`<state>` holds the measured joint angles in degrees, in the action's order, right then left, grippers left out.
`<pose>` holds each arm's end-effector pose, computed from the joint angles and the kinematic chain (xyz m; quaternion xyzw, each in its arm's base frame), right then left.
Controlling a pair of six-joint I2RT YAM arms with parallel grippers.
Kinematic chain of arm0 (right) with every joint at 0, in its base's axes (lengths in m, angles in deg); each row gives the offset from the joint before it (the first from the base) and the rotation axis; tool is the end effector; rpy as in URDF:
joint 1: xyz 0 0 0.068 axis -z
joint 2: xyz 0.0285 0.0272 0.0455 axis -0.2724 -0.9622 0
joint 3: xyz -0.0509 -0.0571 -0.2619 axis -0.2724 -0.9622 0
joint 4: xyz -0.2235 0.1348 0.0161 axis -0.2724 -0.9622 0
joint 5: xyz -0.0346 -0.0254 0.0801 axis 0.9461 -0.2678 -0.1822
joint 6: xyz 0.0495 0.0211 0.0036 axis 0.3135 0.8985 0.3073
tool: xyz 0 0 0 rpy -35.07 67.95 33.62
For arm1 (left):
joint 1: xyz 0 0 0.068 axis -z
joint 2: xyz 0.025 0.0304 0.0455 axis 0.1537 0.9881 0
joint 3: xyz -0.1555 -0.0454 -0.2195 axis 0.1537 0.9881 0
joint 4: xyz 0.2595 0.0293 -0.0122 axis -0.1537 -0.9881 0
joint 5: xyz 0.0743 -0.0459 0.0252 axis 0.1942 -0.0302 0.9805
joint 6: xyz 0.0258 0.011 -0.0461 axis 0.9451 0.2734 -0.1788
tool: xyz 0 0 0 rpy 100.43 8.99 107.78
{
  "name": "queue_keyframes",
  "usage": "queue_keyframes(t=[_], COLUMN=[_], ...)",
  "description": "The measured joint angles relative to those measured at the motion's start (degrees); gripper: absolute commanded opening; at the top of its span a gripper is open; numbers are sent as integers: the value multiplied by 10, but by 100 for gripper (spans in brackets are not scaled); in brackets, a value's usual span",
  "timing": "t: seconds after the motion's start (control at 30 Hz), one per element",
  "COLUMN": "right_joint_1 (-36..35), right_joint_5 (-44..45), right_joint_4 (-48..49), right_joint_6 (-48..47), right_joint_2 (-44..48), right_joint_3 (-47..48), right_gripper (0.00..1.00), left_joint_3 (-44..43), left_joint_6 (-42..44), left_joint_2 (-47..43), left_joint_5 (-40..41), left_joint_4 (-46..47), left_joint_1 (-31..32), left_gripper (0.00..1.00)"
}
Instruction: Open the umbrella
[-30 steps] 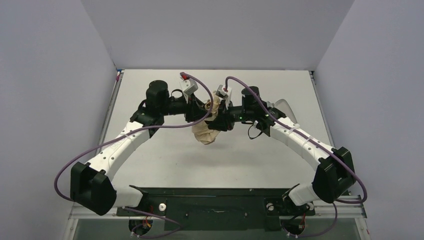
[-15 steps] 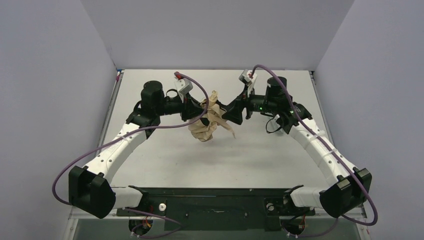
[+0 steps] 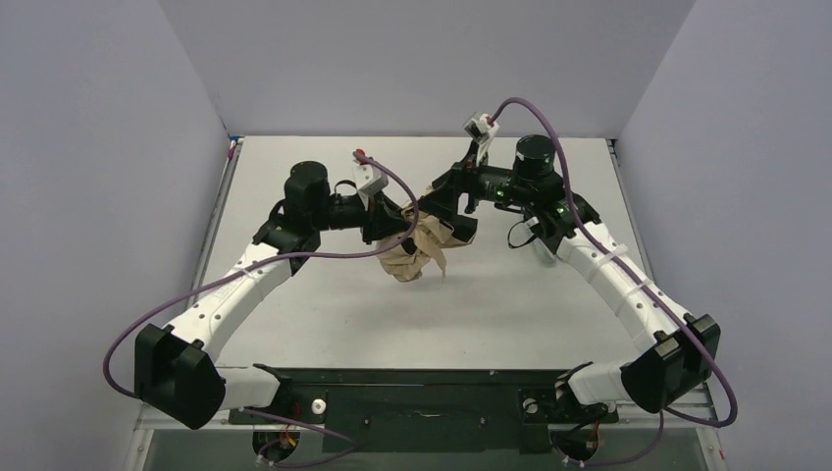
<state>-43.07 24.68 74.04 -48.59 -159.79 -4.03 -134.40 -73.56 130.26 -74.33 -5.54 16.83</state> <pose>0.2581 0.1624 0.4080 -0.3164 0.6787 0.5065 0.4275 0.2533 -0.1519 0.3519 0.4276 0.6232 -0.4357 0.4889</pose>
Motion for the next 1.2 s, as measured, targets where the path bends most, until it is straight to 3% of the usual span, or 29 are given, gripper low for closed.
queue_keyframes(t=[0.43,0.57,0.67,0.83,0.87,0.93,0.97,1.0,1.03,1.13,1.2], right_joint_1=[-31,-15,3,2,2,2,2,2,2,3,3], right_joint_5=[30,34,24,6,4,3,0,-2,-3,-4,-4], right_joint_4=[-16,-19,-14,32,40,60,70,76,81,85,85], right_joint_6=[-8,1,28,73,82,96,103,107,108,110,108], right_joint_2=[-30,-30,-30,-30,-30,-30,-30,-30,-30,-31,-31], right_joint_3=[-4,-25,-37,-49,-51,-51,-51,-51,-51,-51,-51], right_gripper=[84,79,69,68,64,46,27,18,3,0,0], left_joint_3=[0,0,0,0,0,0,0,0,0,0,0], left_joint_6=[-7,-13,-19,-32,-33,-35,-36,-38,-39,-42,-50], left_joint_2=[-3,-4,-4,-4,-4,-4,-4,-4,-4,-4,-5], left_joint_5=[6,11,24,29,28,28,28,28,28,29,28], left_joint_4=[6,8,14,26,28,31,32,32,32,34,35], left_joint_1=[12,12,12,12,12,12,12,12,12,11,5], left_gripper=[0,0,0,0,0,0,0,0,2,20,55])
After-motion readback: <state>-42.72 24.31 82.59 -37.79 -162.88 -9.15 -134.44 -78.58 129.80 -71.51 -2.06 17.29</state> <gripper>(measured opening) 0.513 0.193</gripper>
